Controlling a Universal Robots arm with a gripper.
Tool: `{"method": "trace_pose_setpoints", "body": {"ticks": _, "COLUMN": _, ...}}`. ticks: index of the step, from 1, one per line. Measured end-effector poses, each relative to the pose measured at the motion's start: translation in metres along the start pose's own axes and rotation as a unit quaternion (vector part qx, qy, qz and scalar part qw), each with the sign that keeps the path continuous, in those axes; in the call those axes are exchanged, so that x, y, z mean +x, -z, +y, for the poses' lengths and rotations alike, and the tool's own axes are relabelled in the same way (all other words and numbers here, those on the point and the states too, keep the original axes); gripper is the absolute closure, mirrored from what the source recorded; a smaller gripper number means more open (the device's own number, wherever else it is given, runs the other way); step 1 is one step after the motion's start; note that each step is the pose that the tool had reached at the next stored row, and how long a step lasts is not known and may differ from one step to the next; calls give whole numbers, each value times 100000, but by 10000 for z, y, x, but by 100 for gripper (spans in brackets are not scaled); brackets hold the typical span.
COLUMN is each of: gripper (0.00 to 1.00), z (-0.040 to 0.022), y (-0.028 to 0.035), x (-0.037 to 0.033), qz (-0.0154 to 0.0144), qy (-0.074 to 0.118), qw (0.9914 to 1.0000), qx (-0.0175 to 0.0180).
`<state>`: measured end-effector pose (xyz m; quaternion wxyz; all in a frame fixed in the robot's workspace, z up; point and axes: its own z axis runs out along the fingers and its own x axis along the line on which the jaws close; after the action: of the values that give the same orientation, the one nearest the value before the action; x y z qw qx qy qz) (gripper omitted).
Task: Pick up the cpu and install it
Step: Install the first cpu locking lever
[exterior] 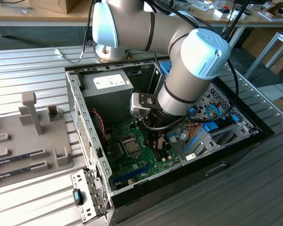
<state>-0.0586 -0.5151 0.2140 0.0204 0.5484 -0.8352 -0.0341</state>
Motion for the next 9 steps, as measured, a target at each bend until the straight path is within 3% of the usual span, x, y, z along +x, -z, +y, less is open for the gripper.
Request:
{"method": "trace_pose_setpoints", "body": {"ticks": 7, "gripper": 89, "z": 139, "y": -11, "x": 61, "qz": -151, "qy": 14, "qw": 100000, "qx": 2}}
{"method": "trace_pose_setpoints", "body": {"ticks": 9, "gripper": 89, "z": 154, "y": -13, "x": 75, "qz": -159, "qy": 22, "qw": 100000, "qx": 6}}
